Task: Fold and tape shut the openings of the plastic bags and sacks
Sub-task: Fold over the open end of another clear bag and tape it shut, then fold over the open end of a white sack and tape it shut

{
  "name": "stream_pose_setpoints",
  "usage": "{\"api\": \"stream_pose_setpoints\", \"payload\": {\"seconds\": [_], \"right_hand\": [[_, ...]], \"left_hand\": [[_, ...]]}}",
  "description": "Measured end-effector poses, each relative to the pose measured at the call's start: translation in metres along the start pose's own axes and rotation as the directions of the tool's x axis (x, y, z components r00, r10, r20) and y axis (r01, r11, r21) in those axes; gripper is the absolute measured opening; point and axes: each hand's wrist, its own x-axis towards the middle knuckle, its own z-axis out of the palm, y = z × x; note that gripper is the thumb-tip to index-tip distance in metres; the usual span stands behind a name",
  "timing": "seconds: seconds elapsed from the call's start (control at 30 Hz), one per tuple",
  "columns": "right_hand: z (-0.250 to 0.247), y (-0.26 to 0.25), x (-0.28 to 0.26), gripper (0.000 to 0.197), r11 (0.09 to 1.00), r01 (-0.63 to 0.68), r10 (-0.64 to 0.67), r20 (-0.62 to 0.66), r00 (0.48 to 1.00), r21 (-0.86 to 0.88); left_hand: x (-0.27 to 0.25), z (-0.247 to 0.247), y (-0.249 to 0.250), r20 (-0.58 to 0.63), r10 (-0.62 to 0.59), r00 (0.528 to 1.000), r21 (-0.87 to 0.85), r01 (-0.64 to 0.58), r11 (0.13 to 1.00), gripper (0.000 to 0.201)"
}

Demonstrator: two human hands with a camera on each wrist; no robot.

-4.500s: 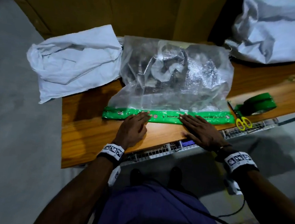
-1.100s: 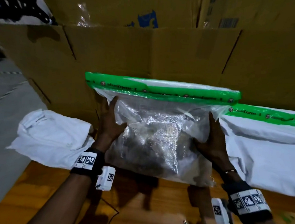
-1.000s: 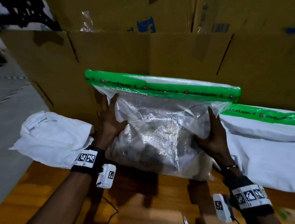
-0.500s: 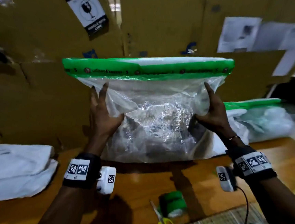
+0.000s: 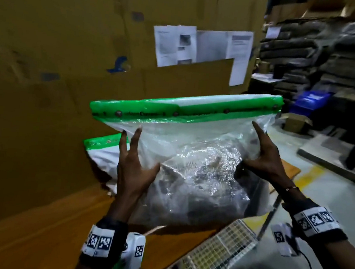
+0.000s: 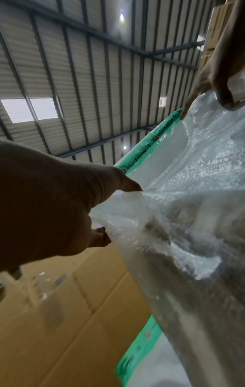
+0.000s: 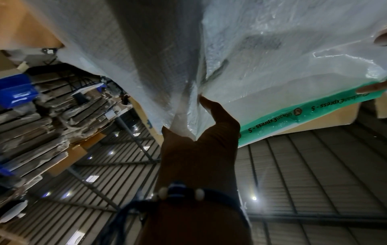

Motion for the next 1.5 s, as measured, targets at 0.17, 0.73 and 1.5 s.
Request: {"api": "stream_pose_setpoints", "payload": {"seconds": [0.17,0.73,1.5], "right_hand": [[-0.058,0.120,0.021,0.118,0.997,-0.038,0.040,0.026,0.999,-0.066],[-0.072,0.364,0.195,0.120,0.979,-0.146,0.185,0.312,0.932,-0.145],[-0.023,0.450,0.156,0.067,0.949,0.313,-0.266,0.446,0.854,-0.035]], "left_hand": [[-0.001,0.125,0.046,0.015,-0.049,0.999,0.002,0.049,0.999,0.119],[0.063,0.380,0.077,0.040,-0.248,0.968,0.097,0.244,0.965,0.117],[0.027,0.545,0.133,-0.069,-0.323,0.944,0.649,0.289,0.704,0.080]]}}
